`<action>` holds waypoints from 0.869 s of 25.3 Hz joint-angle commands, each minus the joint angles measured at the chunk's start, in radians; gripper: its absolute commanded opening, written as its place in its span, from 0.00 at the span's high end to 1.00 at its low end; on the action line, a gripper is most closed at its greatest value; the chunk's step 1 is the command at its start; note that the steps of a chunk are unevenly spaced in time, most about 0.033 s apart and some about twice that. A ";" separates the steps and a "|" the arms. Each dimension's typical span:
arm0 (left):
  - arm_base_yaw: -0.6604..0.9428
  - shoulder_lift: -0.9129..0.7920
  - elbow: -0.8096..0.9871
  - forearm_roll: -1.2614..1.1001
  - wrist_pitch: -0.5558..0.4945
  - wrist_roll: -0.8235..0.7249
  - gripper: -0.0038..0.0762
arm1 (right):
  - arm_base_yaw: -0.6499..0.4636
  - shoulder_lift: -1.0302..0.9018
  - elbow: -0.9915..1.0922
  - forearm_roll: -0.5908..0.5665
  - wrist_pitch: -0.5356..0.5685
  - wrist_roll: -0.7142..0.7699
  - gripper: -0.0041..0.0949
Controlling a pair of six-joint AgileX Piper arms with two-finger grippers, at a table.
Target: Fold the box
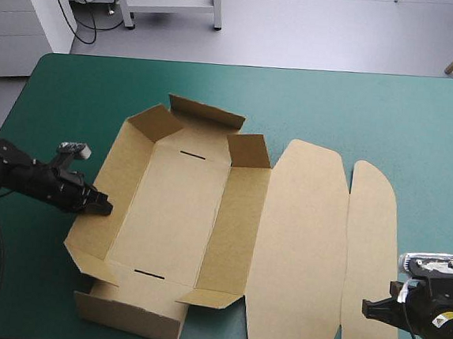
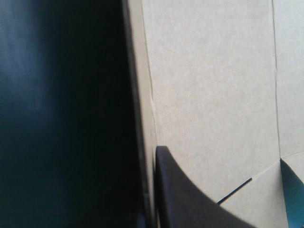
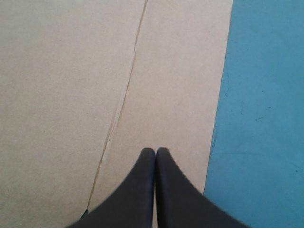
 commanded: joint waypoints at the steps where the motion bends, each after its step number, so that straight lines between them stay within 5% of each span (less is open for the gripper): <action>1: -0.111 -0.029 -0.211 0.071 0.052 -0.078 0.96 | 0.000 0.005 -0.022 0.011 -0.052 -0.003 0.98; 8: -0.408 0.052 -0.604 0.476 -0.004 -0.158 0.96 | 0.000 0.005 -0.022 0.011 -0.052 -0.003 0.98; 22: -0.834 0.138 -0.703 0.944 -0.331 -0.153 0.96 | 0.000 0.005 -0.022 0.011 -0.052 -0.003 0.98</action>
